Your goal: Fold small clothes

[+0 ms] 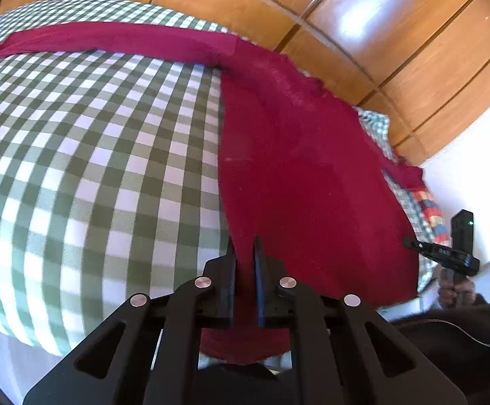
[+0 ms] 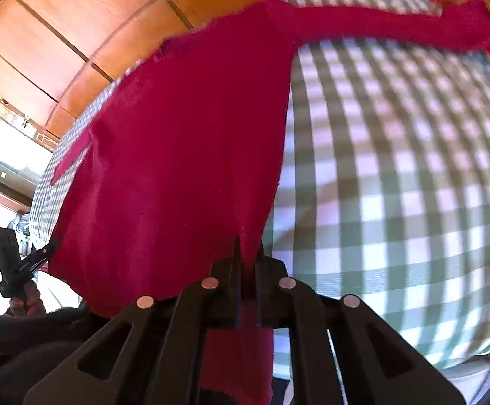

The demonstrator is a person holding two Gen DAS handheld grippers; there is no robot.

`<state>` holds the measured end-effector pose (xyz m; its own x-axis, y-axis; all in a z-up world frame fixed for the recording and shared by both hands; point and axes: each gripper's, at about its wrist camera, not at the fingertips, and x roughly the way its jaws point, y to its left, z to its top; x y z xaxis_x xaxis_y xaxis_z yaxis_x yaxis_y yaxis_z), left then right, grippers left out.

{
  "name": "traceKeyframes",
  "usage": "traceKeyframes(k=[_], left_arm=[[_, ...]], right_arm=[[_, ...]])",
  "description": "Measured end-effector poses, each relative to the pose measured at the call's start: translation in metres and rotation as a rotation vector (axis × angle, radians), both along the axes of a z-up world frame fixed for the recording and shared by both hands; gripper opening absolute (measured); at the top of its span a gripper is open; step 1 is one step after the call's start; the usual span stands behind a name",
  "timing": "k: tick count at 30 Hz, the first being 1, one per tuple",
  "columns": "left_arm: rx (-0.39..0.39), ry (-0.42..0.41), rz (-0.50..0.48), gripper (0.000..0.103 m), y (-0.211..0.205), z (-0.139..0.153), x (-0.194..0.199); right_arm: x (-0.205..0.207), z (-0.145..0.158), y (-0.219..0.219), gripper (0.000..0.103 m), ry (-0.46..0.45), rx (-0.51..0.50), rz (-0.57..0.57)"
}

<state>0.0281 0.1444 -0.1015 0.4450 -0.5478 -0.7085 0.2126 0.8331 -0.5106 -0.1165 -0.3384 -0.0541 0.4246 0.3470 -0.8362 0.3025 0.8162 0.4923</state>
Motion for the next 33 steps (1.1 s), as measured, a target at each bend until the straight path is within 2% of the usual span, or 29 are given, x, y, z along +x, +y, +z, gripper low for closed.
traceKeyframes(k=[2,5,8,9,11,12,13,14,18,19,21,24,27,32,33], left_arm=[[-0.01,0.025,0.002,0.007,0.01,-0.003,-0.007],[0.016,0.101,-0.013,0.007,0.007,-0.024,-0.016],[-0.01,0.126,-0.002,0.009,0.007,-0.025,-0.016],[-0.012,0.119,0.006,0.013,0.009,-0.021,-0.014],[0.016,0.076,0.023,0.015,0.013,-0.01,-0.01],[0.032,0.055,0.036,0.015,0.015,-0.004,-0.006],[0.042,0.039,0.045,0.015,0.016,-0.001,-0.003],[0.054,0.019,0.057,0.015,0.016,0.004,0.001],[0.116,-0.067,0.059,0.017,-0.002,0.017,0.027],[0.124,-0.07,0.052,0.027,-0.011,0.017,0.031],[0.13,-0.08,0.03,0.037,-0.034,0.018,0.043],[0.134,-0.078,-0.014,0.038,-0.064,0.018,0.058],[0.135,-0.082,-0.058,0.038,-0.09,0.017,0.066],[0.159,-0.094,-0.114,0.038,-0.12,0.019,0.077],[0.165,-0.092,-0.126,0.038,-0.126,0.018,0.079]], right_arm=[[-0.005,0.0,-0.006,0.005,0.017,-0.027,0.005],[-0.012,-0.025,-0.005,0.005,0.096,-0.036,0.012],[-0.015,-0.025,-0.009,0.007,0.081,0.009,0.0],[-0.019,-0.023,-0.016,0.011,0.074,0.029,-0.002],[-0.021,-0.017,-0.034,0.03,0.053,0.031,-0.024],[-0.02,-0.013,-0.047,0.04,0.029,0.035,-0.067],[-0.02,-0.011,-0.059,0.046,0.015,0.042,-0.11],[-0.018,-0.01,-0.077,0.047,-0.001,0.05,-0.178],[-0.005,-0.022,-0.149,0.049,-0.022,0.032,-0.412],[0.002,-0.023,-0.163,0.049,-0.022,0.024,-0.463],[0.012,-0.026,-0.201,0.049,-0.027,-0.009,-0.583],[0.025,-0.041,-0.25,0.05,-0.013,0.017,-0.745],[0.035,-0.061,-0.288,0.049,0.037,0.001,-0.86],[0.046,-0.083,-0.319,0.048,0.018,0.035,-0.973],[0.049,-0.087,-0.325,0.045,0.028,0.048,-0.988]])
